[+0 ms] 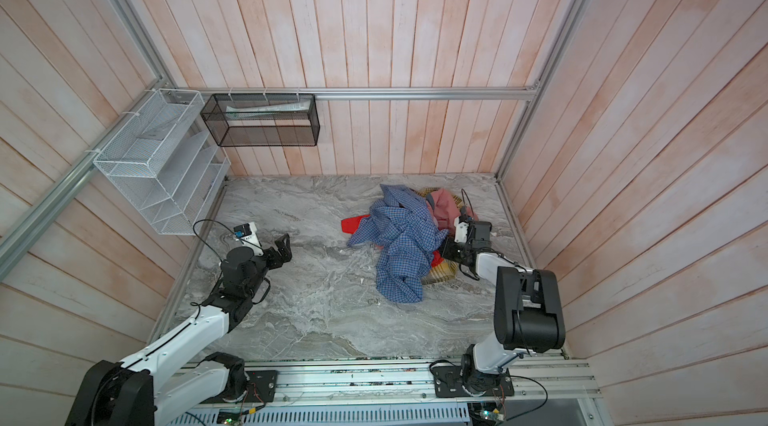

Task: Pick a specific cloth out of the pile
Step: 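Lower the right gripper into the pile onto the red cloth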

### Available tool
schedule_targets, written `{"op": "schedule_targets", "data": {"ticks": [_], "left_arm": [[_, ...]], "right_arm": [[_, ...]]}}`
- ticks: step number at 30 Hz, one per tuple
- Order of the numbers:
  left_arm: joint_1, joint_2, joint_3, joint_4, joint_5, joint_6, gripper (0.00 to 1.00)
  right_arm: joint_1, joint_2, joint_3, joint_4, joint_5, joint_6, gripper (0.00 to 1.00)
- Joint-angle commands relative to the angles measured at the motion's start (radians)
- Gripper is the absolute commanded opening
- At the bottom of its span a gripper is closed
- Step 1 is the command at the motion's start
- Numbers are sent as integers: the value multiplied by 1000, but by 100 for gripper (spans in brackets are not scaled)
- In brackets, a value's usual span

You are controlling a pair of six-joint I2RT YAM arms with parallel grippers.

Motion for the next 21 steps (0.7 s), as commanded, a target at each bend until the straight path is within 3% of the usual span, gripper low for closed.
{"op": "schedule_targets", "data": {"ticks": [1, 3, 10, 21], "left_arm": [[-5, -9, -17, -8, -14, -9, 100], [-5, -12, -16, -10, -16, -7, 100], [-5, -13, -14, -17, -7, -12, 100], [-14, 8, 6, -49, -20, -22, 100]], "right_arm": [[5, 7, 19, -9, 10, 9, 11], [8, -16, 15, 1, 3, 14, 0], [14, -160, 26, -11, -10, 53, 0], [16, -346, 123, -74, 64, 106, 0]]}}
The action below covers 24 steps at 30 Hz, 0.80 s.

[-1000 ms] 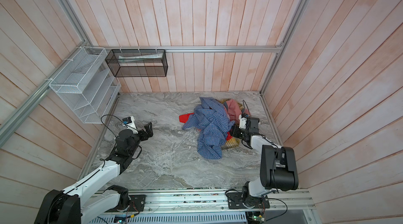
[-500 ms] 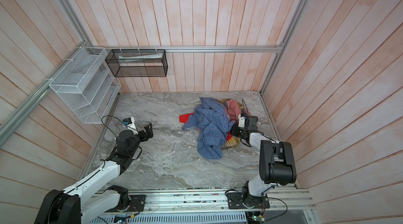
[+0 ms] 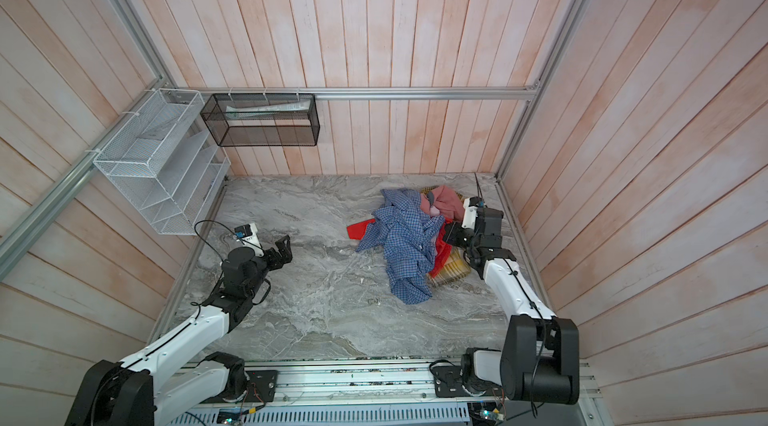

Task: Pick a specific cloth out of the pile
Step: 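Lower the right gripper into the pile onto the red cloth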

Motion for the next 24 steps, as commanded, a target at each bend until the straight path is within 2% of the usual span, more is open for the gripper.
{"op": "schedule_targets", "data": {"ticks": [1, 4, 14, 20, 24], "left_arm": [[-8, 10, 7, -26, -20, -10, 100], [-11, 18, 11, -26, -20, -15, 100], [-21, 46, 15, -37, -20, -30, 100], [-25, 62, 14, -29, -16, -39, 100], [-25, 69, 15, -25, -10, -41, 100]], "right_arm": [[-1, -33, 73, 19, 5, 26, 0], [17, -27, 116, 0, -18, 19, 0], [79, -48, 185, -26, 33, 8, 0], [132, -33, 150, -4, 61, 8, 0], [161, 8, 102, 10, 122, 7, 0]]}}
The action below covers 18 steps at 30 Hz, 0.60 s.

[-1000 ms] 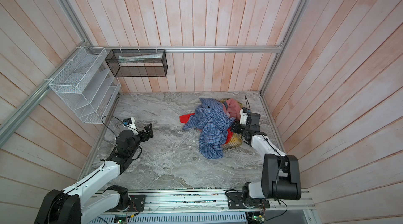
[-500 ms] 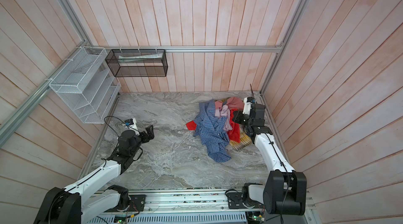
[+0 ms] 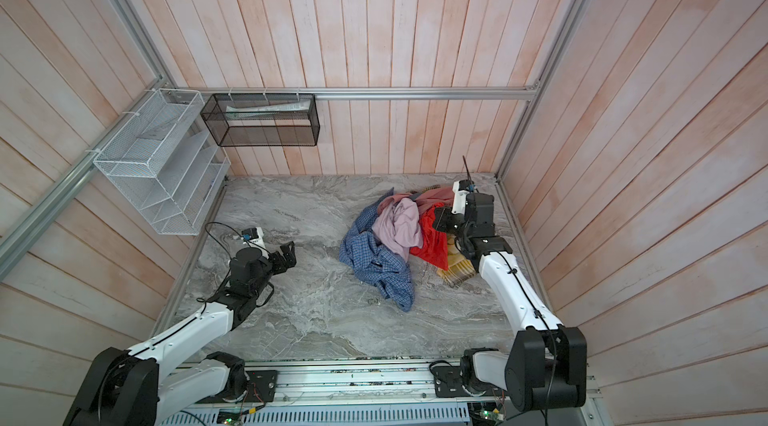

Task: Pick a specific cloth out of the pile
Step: 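Lower the right gripper into the pile onto the red cloth, then close the right gripper on the red cloth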

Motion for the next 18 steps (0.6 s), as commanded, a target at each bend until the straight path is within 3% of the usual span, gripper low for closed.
{"op": "schedule_targets", "data": {"ticks": [1, 14, 15, 18], "left_arm": [[-4, 8, 15, 9, -8, -11, 100], [-5, 3, 4, 5, -10, -14, 100], [-5, 1, 4, 1, -10, -12, 100], [-4, 0, 6, -8, -14, -3, 100]], "right_arm": [[14, 31, -41, 62, 55, -2, 0], [120, 145, -79, 94, 78, -12, 0], [119, 145, -75, 78, 97, -17, 3], [117, 133, -72, 37, 169, -29, 36]]}}
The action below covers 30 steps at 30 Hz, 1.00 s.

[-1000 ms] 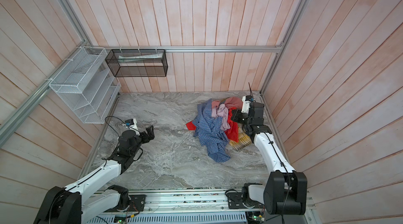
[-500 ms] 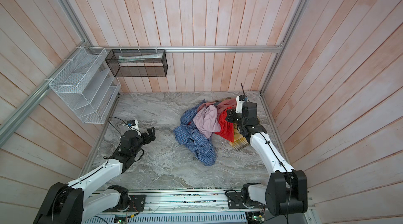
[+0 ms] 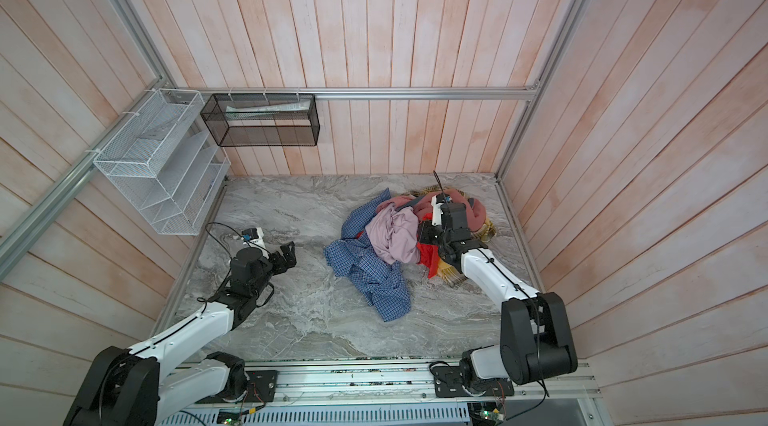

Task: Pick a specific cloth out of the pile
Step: 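Close the right gripper on the red cloth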

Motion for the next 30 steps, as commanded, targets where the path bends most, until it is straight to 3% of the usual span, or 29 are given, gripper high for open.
{"op": "schedule_targets", "data": {"ticks": [1, 7, 11, 18, 30], "left_arm": [[-5, -7, 6, -7, -17, 4, 100], [-5, -7, -1, -2, -16, 4, 100], [-6, -8, -3, 1, -13, 2, 100], [-6, -13, -10, 8, -8, 3, 100], [-6, -11, -8, 9, 2, -2, 100]], "right_arm": [[0, -12, 0, -45, 98, -19, 44], [-17, -49, 1, -146, 185, -60, 71], [-36, -66, -20, -203, 214, -43, 82], [-69, -101, -88, -207, 237, -52, 80], [-65, 132, -12, -111, 122, -110, 79]]}}
